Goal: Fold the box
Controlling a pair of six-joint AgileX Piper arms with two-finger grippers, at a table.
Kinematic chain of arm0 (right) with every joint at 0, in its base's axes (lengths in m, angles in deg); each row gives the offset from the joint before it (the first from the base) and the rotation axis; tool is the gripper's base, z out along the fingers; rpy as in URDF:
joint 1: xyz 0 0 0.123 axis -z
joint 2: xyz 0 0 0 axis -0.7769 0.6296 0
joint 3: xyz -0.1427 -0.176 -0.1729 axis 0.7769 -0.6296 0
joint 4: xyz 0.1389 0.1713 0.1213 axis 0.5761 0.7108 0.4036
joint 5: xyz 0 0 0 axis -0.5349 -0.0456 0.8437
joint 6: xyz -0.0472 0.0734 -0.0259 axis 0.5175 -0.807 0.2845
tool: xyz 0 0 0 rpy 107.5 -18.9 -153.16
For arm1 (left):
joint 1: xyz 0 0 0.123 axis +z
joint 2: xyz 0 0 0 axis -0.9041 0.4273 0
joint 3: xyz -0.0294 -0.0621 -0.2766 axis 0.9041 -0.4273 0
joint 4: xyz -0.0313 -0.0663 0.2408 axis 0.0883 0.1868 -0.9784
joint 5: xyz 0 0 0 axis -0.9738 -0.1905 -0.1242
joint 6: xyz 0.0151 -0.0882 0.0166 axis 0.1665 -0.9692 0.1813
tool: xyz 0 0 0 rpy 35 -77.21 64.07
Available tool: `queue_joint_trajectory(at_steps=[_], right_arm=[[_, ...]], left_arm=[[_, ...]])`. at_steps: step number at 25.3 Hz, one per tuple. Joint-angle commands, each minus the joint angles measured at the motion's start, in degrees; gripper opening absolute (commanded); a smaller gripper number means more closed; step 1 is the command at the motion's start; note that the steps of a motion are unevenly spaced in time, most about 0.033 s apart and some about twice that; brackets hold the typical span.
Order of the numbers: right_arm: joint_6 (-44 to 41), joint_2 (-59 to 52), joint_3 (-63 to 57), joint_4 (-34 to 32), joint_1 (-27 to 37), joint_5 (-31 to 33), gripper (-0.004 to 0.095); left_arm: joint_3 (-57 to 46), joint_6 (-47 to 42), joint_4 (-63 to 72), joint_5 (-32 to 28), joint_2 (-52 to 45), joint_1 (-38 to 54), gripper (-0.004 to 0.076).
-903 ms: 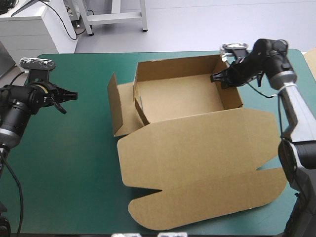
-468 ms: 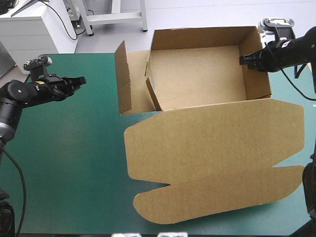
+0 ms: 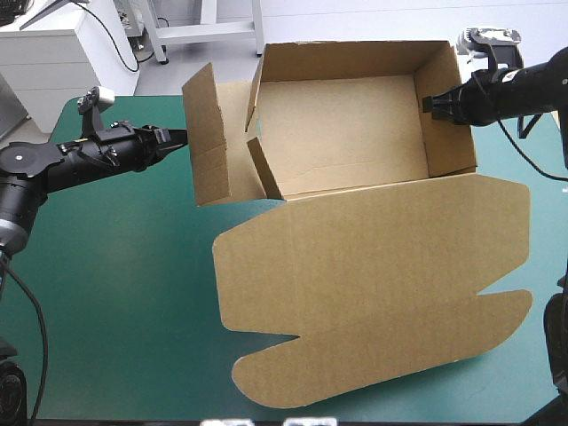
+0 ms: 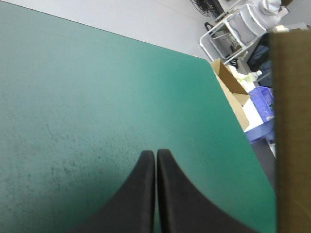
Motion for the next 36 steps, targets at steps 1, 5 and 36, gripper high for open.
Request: queue_joint_trajectory(at_steps=[1, 5, 36], right_arm=[[-0.4, -2.9, 1.6, 4.5, -1.8, -4.3, -0.0019], [-2.4, -2.4, 1.6, -1.6, -6.7, -7.8, -0.0019], [-8.3, 5.0, 1.6, -8.7, -20.1, -17.8, -0.0019]], left_arm=[[1.6, 0.8, 5.7, 2.4, -1.9, 0.0, -0.0008], [1.6, 2.9, 7.7, 7.3, -1.9, 0.0, -0.0008], [1.6, 2.2, -1.2, 19.3, -8.3, 0.0, 0.0374]])
